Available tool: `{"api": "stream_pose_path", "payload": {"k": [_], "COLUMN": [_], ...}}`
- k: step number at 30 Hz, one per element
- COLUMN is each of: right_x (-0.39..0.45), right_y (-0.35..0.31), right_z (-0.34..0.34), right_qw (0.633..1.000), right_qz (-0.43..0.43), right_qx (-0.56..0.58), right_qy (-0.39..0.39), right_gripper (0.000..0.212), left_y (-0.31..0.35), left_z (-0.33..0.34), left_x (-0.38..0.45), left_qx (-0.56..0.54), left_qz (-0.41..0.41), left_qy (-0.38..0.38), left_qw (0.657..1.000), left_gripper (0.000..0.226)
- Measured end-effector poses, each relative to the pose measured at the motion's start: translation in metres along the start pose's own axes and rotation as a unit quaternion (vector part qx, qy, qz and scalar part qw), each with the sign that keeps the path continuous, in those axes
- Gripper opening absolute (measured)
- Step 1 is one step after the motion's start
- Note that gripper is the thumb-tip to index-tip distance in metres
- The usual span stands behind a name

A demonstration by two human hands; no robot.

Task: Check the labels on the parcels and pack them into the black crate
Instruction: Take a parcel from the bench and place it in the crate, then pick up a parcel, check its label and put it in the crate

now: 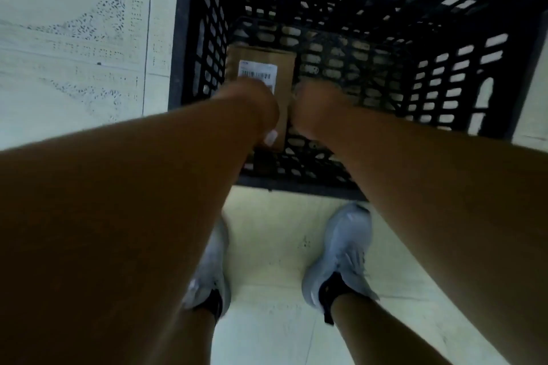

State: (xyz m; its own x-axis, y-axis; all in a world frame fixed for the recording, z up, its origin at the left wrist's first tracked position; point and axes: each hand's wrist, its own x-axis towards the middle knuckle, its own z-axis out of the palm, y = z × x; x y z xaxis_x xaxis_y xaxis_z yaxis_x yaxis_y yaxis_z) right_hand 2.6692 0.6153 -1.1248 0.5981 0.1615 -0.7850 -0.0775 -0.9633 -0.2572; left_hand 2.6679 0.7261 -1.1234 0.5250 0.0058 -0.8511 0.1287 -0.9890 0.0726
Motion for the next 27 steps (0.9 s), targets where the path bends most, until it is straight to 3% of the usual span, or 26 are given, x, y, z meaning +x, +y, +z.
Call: {"api": "stream_pose_path", "payload": {"k": [1,4,13,20,23,27], "right_x": [-0.016,-0.080,-0.336,-0.506,-0.564,-0.625], "right_y": [-0.001,-0.017,-0.098,-0.144,-0.143,-0.139], "right_z": [-0.006,-0.042,-0.175,-0.271,-0.285,-0.286], "right_qw": [0.999,0.985,0.958,0.886,0.858,0.827], "right_qz": [-0.006,0.006,0.016,-0.047,-0.012,0.034], "right_qx": [0.017,0.090,0.141,0.226,0.234,0.270], "right_qy": [0.044,0.144,0.251,0.401,0.458,0.492], "right_gripper": [0.014,0.032,0.023,0.030,0.031,0.035], "left_y": [-0.001,0.000,0.010,0.020,0.021,0.034], "left_z": [-0.009,-0.041,-0.166,-0.258,-0.270,-0.270], "left_x": [-0.016,-0.090,-0.376,-0.542,-0.592,-0.641], "left_qx": [-0.028,-0.108,-0.151,-0.240,-0.272,-0.248], "left_qz": [-0.006,0.018,0.125,0.205,0.268,0.349], "left_qy": [0.030,0.139,0.227,0.382,0.378,0.346], "left_qw": [0.999,0.984,0.954,0.869,0.843,0.835], "left_gripper": [0.051,0.052,0.025,0.023,0.020,0.015]}}
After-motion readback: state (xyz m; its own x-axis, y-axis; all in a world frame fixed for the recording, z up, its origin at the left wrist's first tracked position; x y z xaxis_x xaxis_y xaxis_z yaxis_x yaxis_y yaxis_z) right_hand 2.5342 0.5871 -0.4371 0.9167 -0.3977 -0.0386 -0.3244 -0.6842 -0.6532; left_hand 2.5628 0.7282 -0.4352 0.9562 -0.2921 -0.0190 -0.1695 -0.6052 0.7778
